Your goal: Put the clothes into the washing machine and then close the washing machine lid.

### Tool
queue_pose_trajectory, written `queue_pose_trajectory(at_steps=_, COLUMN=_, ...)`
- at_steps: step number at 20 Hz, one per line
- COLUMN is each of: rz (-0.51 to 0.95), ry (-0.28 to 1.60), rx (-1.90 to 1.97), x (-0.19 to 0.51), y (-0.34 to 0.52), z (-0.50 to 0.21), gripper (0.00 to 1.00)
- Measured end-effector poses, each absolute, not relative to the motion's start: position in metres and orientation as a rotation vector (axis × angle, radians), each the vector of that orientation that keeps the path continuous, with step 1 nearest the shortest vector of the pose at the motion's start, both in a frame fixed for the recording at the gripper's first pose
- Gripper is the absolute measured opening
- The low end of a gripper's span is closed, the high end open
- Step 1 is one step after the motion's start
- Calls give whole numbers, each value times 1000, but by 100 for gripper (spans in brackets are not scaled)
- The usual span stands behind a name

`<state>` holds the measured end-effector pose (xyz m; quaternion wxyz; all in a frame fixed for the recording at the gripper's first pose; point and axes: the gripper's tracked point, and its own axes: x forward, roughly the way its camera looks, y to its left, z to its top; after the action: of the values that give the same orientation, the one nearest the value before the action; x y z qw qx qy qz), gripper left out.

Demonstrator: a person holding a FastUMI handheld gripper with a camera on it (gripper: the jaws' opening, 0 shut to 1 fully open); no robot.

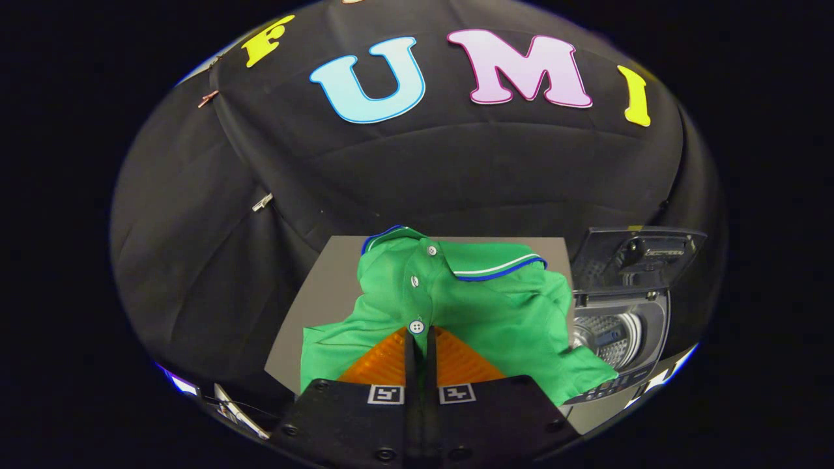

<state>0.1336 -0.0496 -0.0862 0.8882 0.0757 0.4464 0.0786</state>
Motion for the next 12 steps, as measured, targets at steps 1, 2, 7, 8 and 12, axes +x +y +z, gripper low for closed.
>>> queue_pose_trajectory(at_steps=1, rz=169, ry=923, rx=161, x=132, y=-55, z=-84, gripper=5)
queue_pose_trajectory(at_steps=2, rz=175, ry=916, rx=168, x=131, y=-62, z=-81, gripper=5)
queue_pose_trajectory(at_steps=7, rz=169, ry=876, rx=178, x=130, y=-111, z=-63, gripper=5)
queue_pose_trajectory(at_steps=8, rz=174, ry=867, rx=189, x=131, y=-120, z=-58, gripper=5)
queue_pose_trajectory(at_steps=12, rz=229, ry=822, rx=164, x=128, y=-164, z=-44, gripper=5)
